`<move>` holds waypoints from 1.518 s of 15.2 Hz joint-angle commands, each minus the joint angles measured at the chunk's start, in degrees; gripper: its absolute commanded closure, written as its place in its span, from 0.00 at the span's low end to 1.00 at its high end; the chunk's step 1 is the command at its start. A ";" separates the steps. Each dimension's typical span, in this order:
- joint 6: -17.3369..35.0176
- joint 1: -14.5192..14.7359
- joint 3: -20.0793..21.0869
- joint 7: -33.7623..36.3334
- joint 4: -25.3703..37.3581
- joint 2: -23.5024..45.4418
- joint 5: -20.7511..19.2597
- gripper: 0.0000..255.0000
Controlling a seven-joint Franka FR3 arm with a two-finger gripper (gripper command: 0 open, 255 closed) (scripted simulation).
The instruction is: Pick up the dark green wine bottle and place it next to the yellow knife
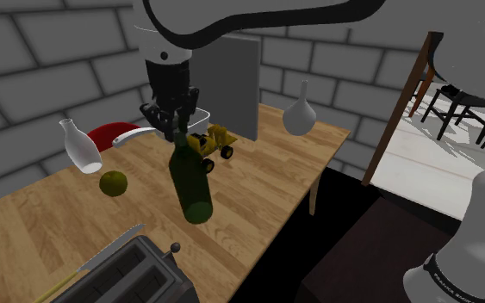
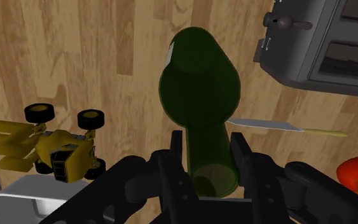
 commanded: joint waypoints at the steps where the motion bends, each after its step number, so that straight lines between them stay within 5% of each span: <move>1: -2.32 2.42 0.55 2.51 6.06 3.87 -1.23 1.00; 6: -10.86 8.90 0.56 6.07 27.73 17.25 -4.18 1.00; 23: 6.49 6.28 0.86 7.48 4.05 11.08 -3.44 1.00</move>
